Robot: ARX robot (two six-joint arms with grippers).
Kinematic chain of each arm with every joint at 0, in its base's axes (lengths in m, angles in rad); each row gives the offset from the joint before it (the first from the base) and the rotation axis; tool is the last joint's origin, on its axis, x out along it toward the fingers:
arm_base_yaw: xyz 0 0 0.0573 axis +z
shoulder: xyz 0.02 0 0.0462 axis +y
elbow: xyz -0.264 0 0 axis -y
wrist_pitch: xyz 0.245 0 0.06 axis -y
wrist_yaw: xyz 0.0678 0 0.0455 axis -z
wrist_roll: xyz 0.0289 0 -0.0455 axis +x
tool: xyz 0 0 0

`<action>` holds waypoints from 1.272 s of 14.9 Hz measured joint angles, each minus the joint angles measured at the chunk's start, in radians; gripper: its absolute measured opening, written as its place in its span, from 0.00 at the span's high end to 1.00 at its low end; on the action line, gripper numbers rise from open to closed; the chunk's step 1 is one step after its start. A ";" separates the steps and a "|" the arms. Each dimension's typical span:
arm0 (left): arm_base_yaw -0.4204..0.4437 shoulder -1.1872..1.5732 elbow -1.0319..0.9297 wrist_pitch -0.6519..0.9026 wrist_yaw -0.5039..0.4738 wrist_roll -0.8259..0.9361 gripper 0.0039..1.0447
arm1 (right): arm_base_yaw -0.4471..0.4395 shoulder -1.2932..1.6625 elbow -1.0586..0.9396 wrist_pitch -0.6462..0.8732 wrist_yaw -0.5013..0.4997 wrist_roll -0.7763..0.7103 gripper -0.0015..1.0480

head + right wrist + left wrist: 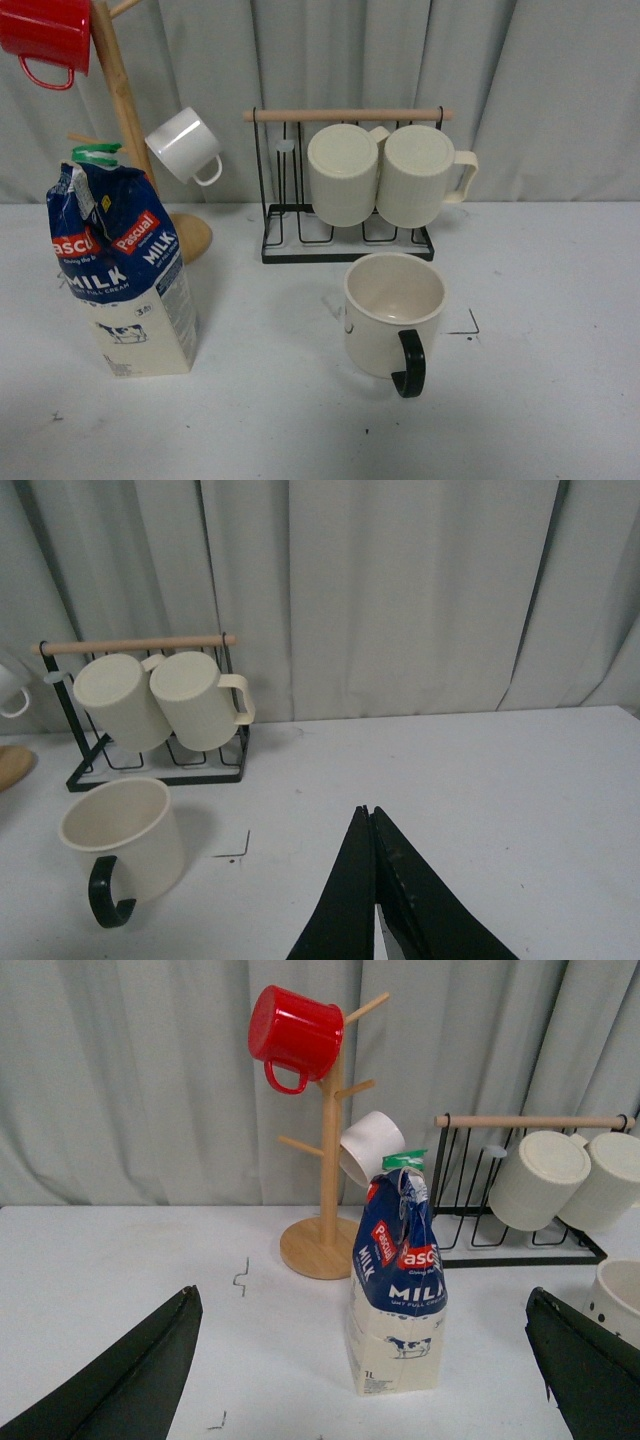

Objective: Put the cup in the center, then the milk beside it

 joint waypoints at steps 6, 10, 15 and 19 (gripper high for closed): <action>0.000 0.000 0.000 0.000 0.000 0.000 0.06 | 0.000 0.000 0.000 0.008 0.000 -0.002 0.58; 0.033 0.356 0.222 -0.267 0.157 -0.196 0.06 | 0.000 0.000 0.000 0.008 -0.001 -0.003 0.08; -0.119 0.942 0.476 0.194 0.095 -0.168 0.06 | 0.000 0.000 0.000 0.009 -0.001 -0.003 0.06; -0.071 1.277 0.683 0.268 0.111 -0.052 0.06 | 0.000 0.000 0.000 0.009 -0.001 -0.003 0.06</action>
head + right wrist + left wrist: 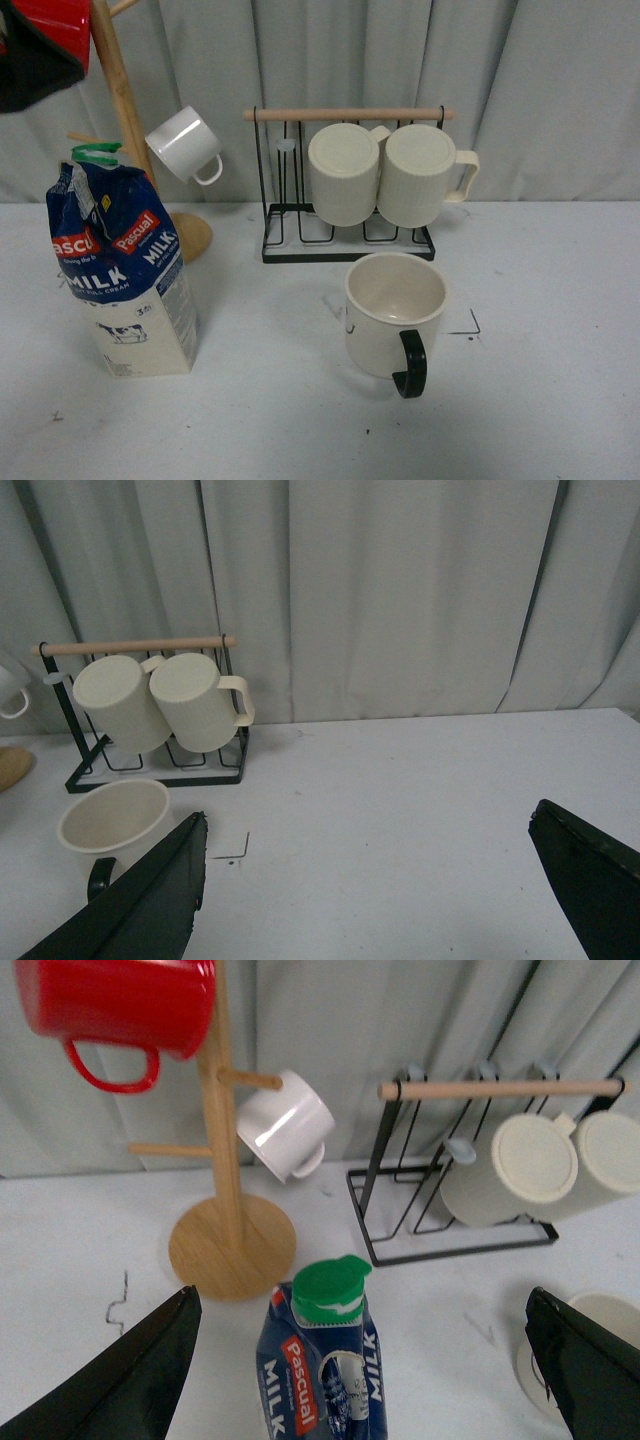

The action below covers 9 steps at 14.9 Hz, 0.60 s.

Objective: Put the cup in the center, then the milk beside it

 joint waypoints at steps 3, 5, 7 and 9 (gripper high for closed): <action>0.009 0.106 0.055 -0.031 0.037 0.067 0.06 | 0.000 0.000 0.000 0.000 0.000 0.000 0.06; 0.012 0.172 0.100 -0.026 0.024 0.079 0.06 | 0.000 0.000 0.000 0.000 0.000 0.000 0.06; -0.003 0.213 0.100 -0.031 0.011 0.086 0.06 | 0.000 0.000 0.000 0.000 0.000 0.000 0.06; -0.018 0.252 0.103 -0.031 -0.023 0.101 0.06 | 0.000 0.000 0.000 0.000 0.000 0.000 0.06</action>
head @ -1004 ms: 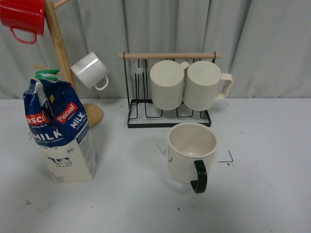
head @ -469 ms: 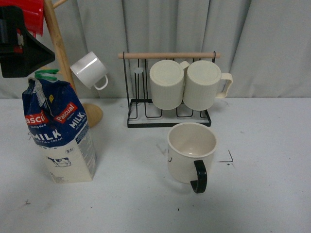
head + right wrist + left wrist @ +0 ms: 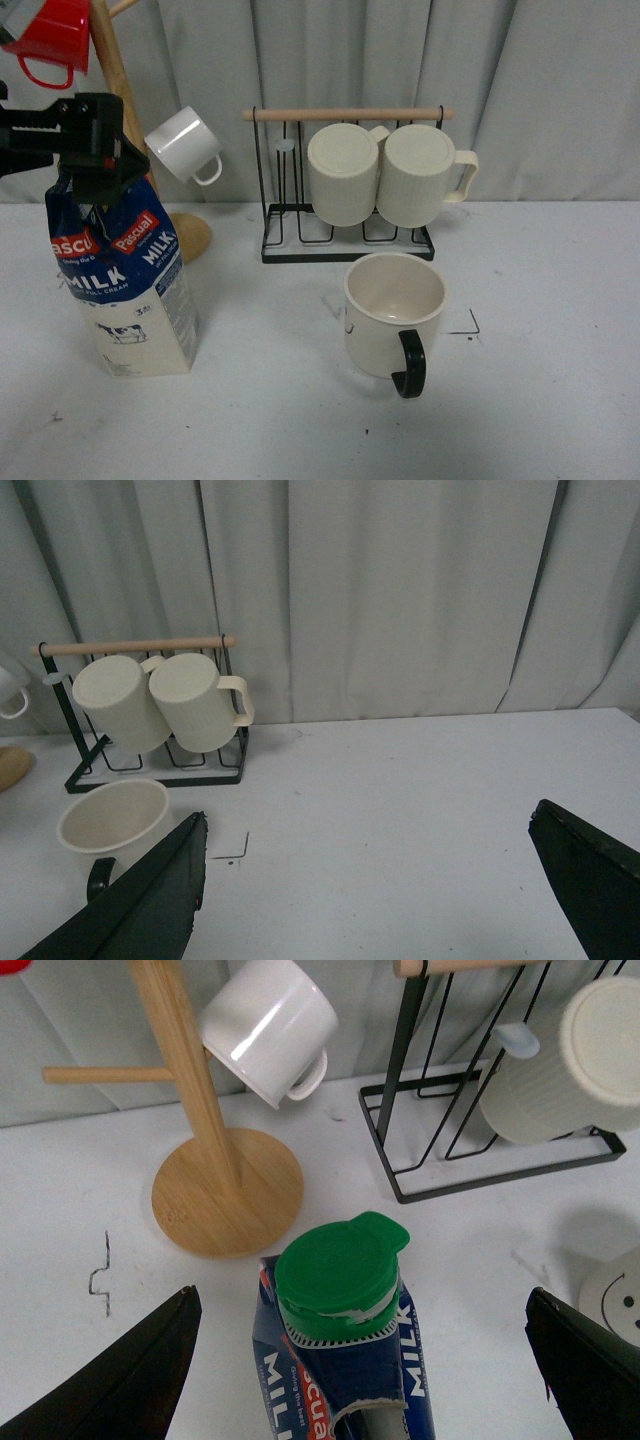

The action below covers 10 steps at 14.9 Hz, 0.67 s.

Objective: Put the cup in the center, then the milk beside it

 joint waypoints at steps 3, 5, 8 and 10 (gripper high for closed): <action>-0.024 0.038 0.001 0.019 -0.069 0.026 0.06 | 0.000 0.000 0.000 0.000 0.000 0.000 0.06; -0.034 0.112 0.011 0.045 -0.146 0.027 0.06 | 0.000 0.000 0.000 0.000 0.000 0.000 0.06; -0.037 0.151 0.017 0.059 -0.194 -0.006 0.22 | 0.000 0.000 0.000 0.000 0.000 0.000 0.06; -0.039 0.158 0.024 0.069 -0.197 -0.028 0.44 | 0.000 0.000 0.000 0.000 0.000 0.000 0.06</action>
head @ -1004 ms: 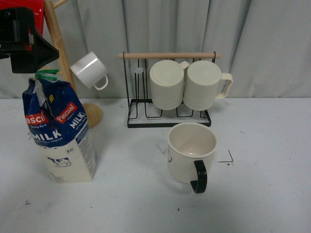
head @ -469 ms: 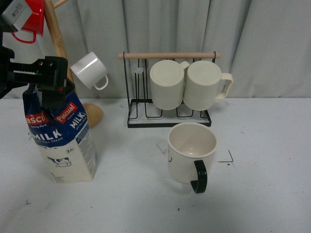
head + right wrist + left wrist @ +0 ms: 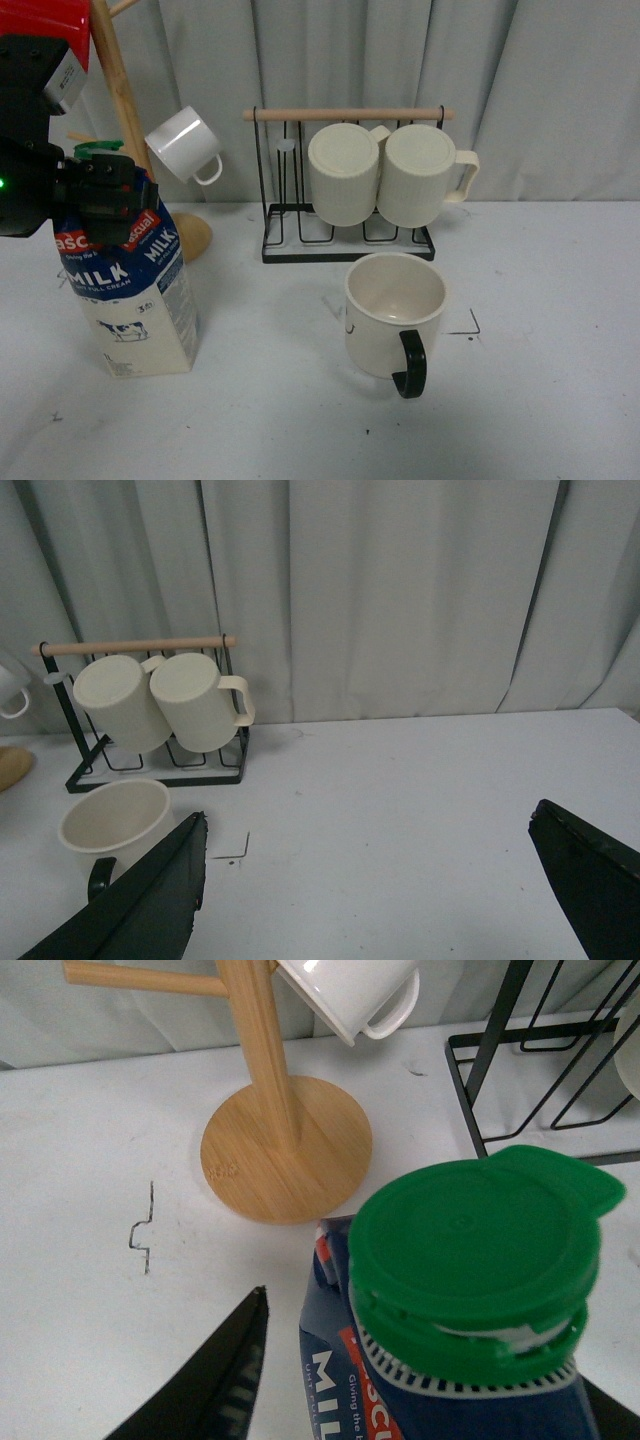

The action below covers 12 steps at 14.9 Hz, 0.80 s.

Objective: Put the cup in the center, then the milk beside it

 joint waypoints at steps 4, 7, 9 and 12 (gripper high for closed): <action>-0.008 0.003 0.000 0.006 0.016 -0.029 0.84 | 0.000 0.000 0.000 0.000 0.000 0.000 0.06; -0.029 -0.023 0.000 -0.027 -0.003 -0.028 0.95 | 0.000 0.000 0.000 0.000 0.000 0.000 0.06; -0.074 -0.063 -0.008 -0.059 -0.029 -0.024 0.96 | 0.000 0.000 0.000 0.000 0.000 0.000 0.06; -0.172 -0.100 -0.006 -0.045 -0.046 -0.034 0.96 | 0.000 0.000 0.000 0.000 0.000 0.000 0.06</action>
